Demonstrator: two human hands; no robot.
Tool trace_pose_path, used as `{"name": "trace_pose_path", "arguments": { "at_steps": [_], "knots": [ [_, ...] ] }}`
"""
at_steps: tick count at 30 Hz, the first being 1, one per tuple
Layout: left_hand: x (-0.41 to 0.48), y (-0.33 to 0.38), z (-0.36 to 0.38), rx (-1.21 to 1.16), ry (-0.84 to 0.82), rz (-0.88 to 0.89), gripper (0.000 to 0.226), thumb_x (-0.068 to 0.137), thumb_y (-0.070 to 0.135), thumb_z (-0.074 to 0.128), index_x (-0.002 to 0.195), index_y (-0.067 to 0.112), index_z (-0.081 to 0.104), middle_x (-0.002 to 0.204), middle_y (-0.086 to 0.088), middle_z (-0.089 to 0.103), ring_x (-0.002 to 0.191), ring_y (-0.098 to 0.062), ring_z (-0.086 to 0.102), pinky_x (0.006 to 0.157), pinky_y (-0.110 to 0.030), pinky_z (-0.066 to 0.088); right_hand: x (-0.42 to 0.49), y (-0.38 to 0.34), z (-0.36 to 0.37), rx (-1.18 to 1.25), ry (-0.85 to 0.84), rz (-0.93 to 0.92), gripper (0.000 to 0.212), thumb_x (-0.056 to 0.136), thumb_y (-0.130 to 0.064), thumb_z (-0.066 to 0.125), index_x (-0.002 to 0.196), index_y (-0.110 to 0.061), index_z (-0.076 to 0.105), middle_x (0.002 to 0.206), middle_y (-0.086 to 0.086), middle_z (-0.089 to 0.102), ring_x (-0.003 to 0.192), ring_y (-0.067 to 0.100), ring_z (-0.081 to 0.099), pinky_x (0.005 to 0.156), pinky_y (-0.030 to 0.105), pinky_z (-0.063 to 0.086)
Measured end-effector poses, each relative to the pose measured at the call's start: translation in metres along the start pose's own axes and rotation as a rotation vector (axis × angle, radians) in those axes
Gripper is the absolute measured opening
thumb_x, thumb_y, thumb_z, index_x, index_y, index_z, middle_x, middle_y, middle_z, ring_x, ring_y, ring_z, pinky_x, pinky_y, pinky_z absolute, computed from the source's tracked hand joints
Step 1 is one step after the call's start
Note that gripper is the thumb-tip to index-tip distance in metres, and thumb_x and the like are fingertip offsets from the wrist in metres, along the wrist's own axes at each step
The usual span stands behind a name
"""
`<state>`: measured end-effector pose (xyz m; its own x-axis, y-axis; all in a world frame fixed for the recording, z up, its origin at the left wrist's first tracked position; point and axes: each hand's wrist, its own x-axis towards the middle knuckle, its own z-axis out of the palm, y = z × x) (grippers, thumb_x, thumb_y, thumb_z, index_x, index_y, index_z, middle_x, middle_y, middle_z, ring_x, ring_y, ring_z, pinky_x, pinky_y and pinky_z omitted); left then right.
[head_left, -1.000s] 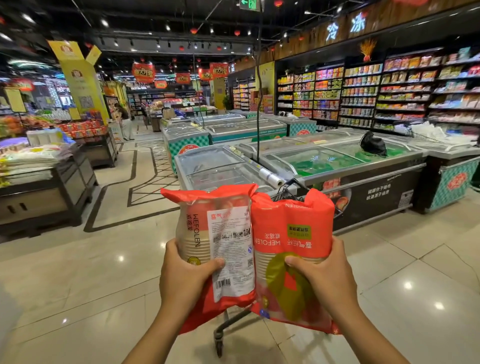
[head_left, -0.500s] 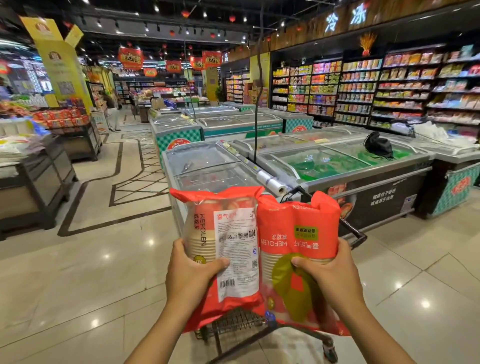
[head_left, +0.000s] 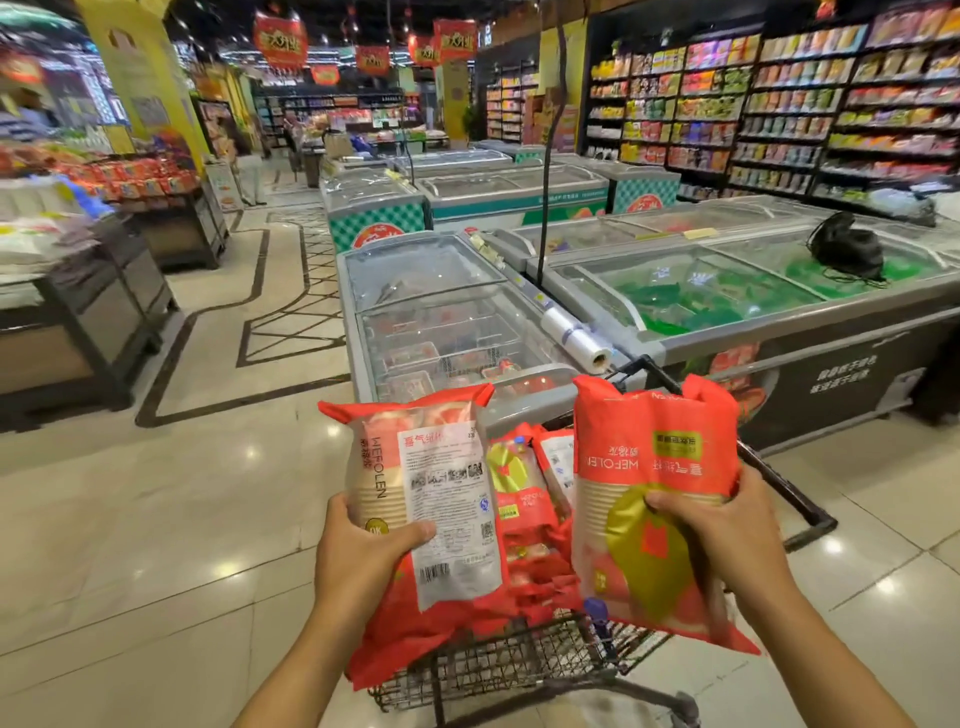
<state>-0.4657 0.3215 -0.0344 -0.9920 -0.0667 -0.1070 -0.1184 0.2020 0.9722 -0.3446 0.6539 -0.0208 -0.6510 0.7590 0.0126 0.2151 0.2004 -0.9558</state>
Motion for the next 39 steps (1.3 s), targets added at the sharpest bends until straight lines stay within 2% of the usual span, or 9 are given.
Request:
{"name": "trace_pose_path", "arguments": {
  "at_steps": [8,12,14,22,26,30,33,36,39],
  "knots": [
    [0.126,-0.056,0.082,-0.002,0.039,-0.229,0.094,0.031,0.048,0.102,0.113,0.021,0.066,0.100,-0.003,0.080,0.084,-0.026,0.079,0.080,-0.054,0.063,0.176,0.059,0.070,-0.052,-0.129,0.110,0.104,0.028,-0.055,0.092,0.117,-0.018,0.052,0.104,0.005,0.069,0.088,0.023,0.069,0.077,0.044,0.056],
    [0.163,-0.082,0.113,0.007,0.074,-0.345,0.045,0.064,0.003,0.095,0.102,0.008,0.072,0.082,-0.004,0.080,0.067,-0.019,0.077,0.053,-0.028,0.059,0.251,0.108,0.107,-0.119,-0.237,0.180,0.106,0.028,-0.062,0.095,0.116,-0.019,0.053,0.103,0.003,0.070,0.088,0.025,0.071,0.082,0.050,0.059],
    [0.181,-0.094,0.128,0.042,0.078,-0.401,0.035,0.068,-0.007,0.088,0.095,0.008,0.072,0.077,-0.004,0.079,0.063,-0.018,0.076,0.049,-0.027,0.057,0.287,0.142,0.128,-0.145,-0.318,0.224,0.106,0.028,-0.061,0.096,0.115,-0.016,0.056,0.101,0.004,0.072,0.087,0.024,0.072,0.080,0.049,0.060],
    [0.264,-0.158,0.154,0.143,0.065,-0.551,0.043,0.065,0.000,0.092,0.104,0.008,0.075,0.095,-0.009,0.080,0.084,-0.029,0.079,0.083,-0.049,0.063,0.375,0.207,0.193,-0.196,-0.463,0.325,0.107,0.031,-0.052,0.103,0.119,-0.008,0.061,0.101,0.009,0.076,0.085,0.027,0.076,0.074,0.045,0.064],
    [0.280,-0.173,0.160,0.165,0.063,-0.550,0.036,0.076,0.004,0.088,0.107,0.009,0.071,0.098,-0.008,0.079,0.083,-0.024,0.078,0.074,-0.037,0.063,0.373,0.187,0.208,-0.226,-0.452,0.396,0.082,0.065,-0.009,0.094,0.133,0.000,0.049,0.113,0.016,0.070,0.092,0.027,0.072,0.066,0.030,0.056],
    [0.286,-0.203,0.160,0.266,0.040,-0.568,0.086,0.066,0.049,0.092,0.130,0.005,0.054,0.115,-0.008,0.075,0.094,-0.025,0.076,0.083,-0.043,0.062,0.368,0.188,0.211,-0.315,-0.391,0.333,0.083,0.070,-0.023,0.093,0.136,-0.007,0.046,0.112,0.008,0.069,0.095,0.024,0.068,0.082,0.036,0.053],
    [0.283,-0.206,0.162,0.390,0.020,-0.489,0.079,0.076,0.056,0.081,0.133,0.010,0.050,0.117,-0.004,0.071,0.099,-0.026,0.070,0.092,-0.045,0.057,0.355,0.178,0.208,-0.468,-0.356,0.244,0.068,0.081,-0.037,0.084,0.132,-0.009,0.049,0.107,0.006,0.065,0.100,0.030,0.066,0.082,0.038,0.047],
    [0.280,-0.207,0.158,0.519,0.003,-0.362,0.089,0.067,0.075,0.062,0.135,0.019,0.050,0.125,-0.003,0.069,0.110,-0.028,0.068,0.098,-0.054,0.056,0.336,0.165,0.210,-0.685,-0.325,0.128,0.064,0.089,-0.046,0.072,0.136,-0.009,0.049,0.126,0.016,0.062,0.116,0.039,0.060,0.090,0.047,0.049],
    [0.266,-0.193,0.151,0.655,-0.042,-0.286,0.076,0.084,0.063,0.065,0.142,0.018,0.045,0.135,-0.005,0.061,0.120,-0.030,0.062,0.101,-0.054,0.053,0.310,0.146,0.212,-0.825,-0.308,0.015,0.057,0.095,-0.040,0.062,0.140,-0.008,0.045,0.135,0.020,0.055,0.122,0.040,0.053,0.098,0.049,0.044]
  ]
}}
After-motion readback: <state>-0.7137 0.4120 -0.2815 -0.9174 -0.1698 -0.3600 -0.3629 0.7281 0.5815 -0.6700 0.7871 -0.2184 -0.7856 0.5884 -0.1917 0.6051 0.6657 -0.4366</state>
